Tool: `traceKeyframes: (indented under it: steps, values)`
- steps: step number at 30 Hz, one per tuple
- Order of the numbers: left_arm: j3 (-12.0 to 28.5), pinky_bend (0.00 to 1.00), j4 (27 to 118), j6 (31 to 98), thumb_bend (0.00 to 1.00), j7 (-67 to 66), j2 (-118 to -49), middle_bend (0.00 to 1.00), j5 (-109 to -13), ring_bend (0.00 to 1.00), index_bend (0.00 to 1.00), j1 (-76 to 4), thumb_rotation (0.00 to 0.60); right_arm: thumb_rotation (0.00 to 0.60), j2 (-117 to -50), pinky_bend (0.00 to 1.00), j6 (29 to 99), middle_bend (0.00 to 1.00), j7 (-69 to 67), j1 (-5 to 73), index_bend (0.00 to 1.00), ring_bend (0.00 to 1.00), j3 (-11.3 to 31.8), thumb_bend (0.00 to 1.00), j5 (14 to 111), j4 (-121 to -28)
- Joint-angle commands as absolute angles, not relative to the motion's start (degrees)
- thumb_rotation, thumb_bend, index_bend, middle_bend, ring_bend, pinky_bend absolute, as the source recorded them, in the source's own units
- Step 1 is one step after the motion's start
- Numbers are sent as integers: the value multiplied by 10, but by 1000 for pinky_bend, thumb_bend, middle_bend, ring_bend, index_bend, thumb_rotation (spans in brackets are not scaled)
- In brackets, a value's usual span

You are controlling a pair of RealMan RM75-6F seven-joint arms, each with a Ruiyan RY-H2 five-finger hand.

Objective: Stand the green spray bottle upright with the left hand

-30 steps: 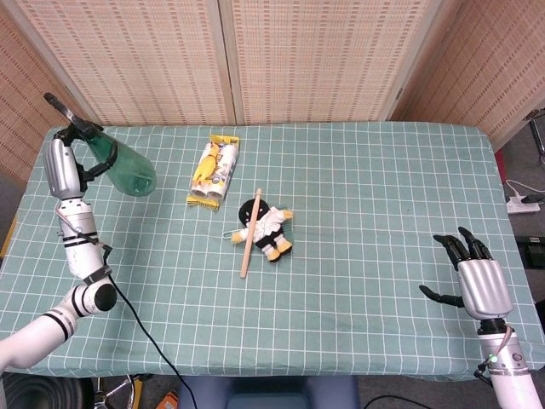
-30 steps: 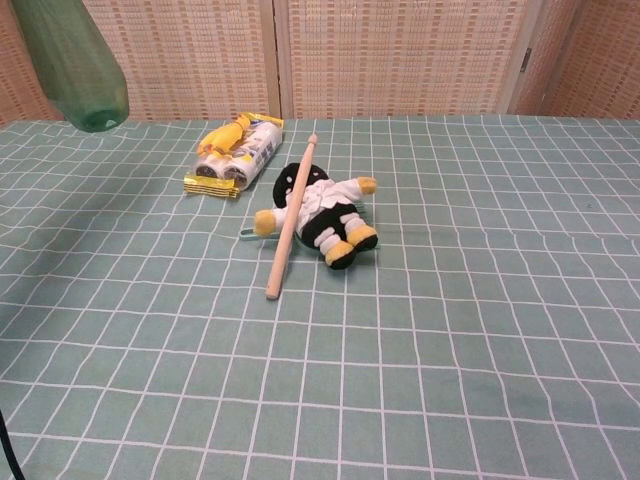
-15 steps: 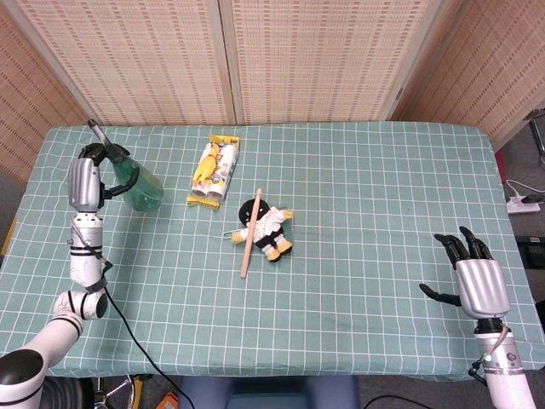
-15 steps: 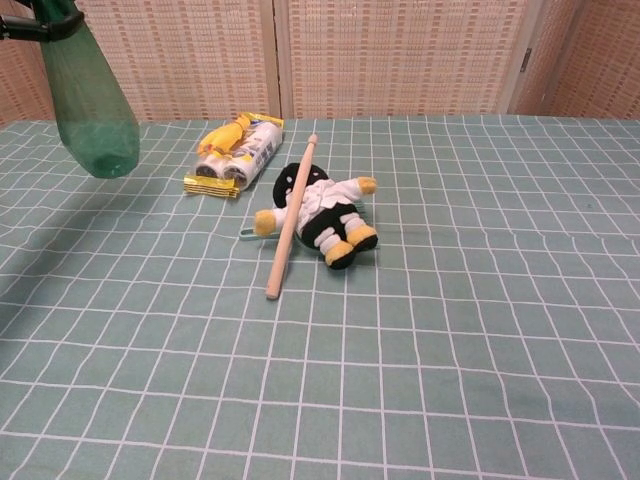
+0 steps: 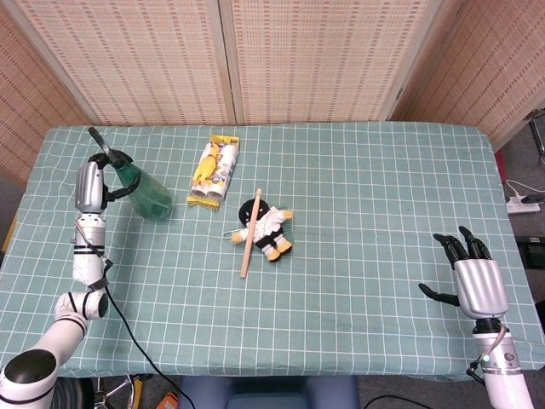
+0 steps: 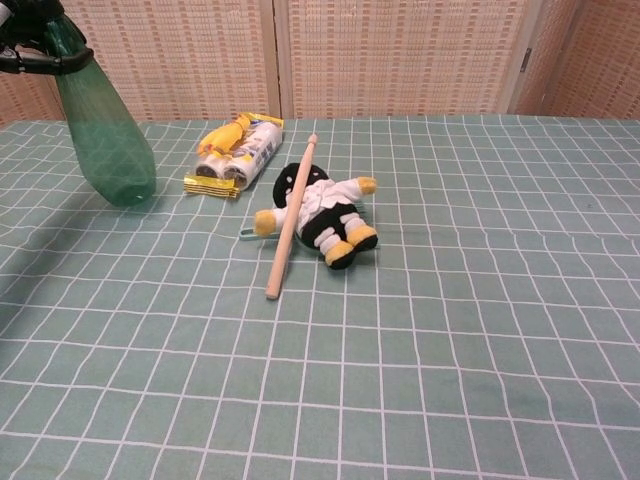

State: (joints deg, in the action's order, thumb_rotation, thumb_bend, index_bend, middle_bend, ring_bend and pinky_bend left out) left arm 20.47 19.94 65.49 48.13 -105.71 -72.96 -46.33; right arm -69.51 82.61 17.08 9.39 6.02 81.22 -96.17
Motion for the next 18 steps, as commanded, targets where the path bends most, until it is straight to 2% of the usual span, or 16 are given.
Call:
traceKeyframes:
  steps: [1,11,18]
  values:
    - [198,274,194,654,342,486,-1060,729,-734,473,491,-462,600,600,-695,190,826,246,172,94,203,72,60,0,812,-962]
    - [179,259,179,655,315,505,-1066,678,-746,439,437,-454,600,600,-697,190,825,249,177,95,204,73,62,0,810,-963]
    - [165,198,179,666,258,521,-1063,607,-758,401,353,-447,600,600,-698,189,825,253,174,96,204,75,62,0,812,-962]
